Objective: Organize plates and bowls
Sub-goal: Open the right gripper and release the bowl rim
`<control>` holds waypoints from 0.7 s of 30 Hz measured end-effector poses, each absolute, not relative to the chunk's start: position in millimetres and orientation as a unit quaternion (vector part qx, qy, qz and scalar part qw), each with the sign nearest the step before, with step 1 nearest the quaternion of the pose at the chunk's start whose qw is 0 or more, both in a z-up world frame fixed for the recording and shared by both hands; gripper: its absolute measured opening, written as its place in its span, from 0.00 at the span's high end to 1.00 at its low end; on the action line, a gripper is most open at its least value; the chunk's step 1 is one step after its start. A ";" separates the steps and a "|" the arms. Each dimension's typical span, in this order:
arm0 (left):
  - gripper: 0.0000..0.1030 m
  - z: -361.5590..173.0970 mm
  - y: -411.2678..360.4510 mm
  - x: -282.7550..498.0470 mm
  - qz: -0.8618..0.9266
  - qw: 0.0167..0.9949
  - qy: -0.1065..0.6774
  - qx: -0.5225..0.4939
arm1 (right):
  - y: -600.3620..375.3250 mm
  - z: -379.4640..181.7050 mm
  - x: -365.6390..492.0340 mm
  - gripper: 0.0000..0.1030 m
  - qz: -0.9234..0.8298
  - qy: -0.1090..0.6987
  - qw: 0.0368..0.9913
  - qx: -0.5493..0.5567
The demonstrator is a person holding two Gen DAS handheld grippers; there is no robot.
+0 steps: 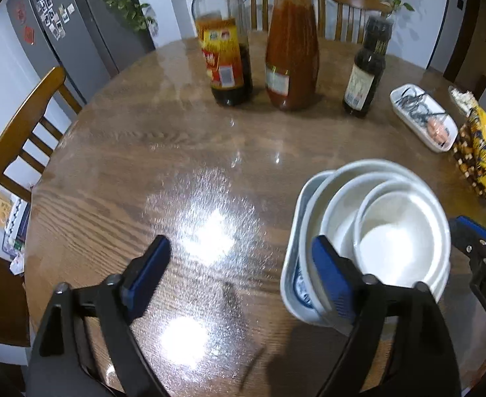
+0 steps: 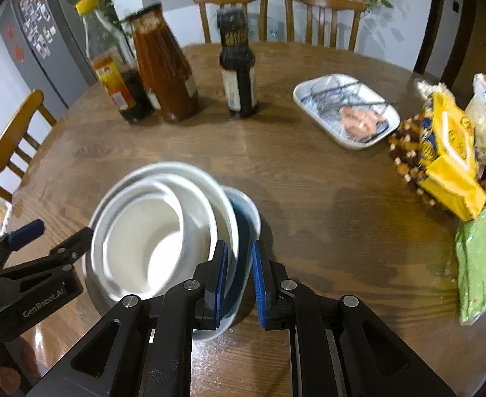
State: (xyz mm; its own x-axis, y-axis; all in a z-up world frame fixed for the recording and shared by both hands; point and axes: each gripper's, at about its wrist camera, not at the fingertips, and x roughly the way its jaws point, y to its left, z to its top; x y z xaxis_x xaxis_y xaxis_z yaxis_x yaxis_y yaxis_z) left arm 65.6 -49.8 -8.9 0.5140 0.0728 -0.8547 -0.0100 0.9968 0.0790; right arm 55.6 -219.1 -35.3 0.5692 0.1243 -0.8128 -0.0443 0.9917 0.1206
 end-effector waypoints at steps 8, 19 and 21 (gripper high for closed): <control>0.08 4.0 -58.4 52.6 -0.001 0.877 0.479 0.028 | -220.2 -21.9 45.4 0.86 0.061 0.448 0.891 0.048; 0.01 8.1 -67.1 29.3 -0.033 0.882 0.469 0.036 | -219.7 -18.0 3.5 0.29 0.119 0.421 0.899 0.022; 0.01 5.9 -66.8 26.8 -0.037 0.878 0.476 0.032 | -220.0 -19.9 -0.8 0.29 0.125 0.424 0.897 0.016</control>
State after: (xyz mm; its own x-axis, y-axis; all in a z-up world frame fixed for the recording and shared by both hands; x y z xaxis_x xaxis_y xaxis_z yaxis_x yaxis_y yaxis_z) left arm 26.8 -66.8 5.9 0.5435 -0.0350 -0.8387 0.0961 0.9952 0.0207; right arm -0.8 -220.0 -19.9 0.6084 0.2387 -0.7569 -0.2109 0.9680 0.1358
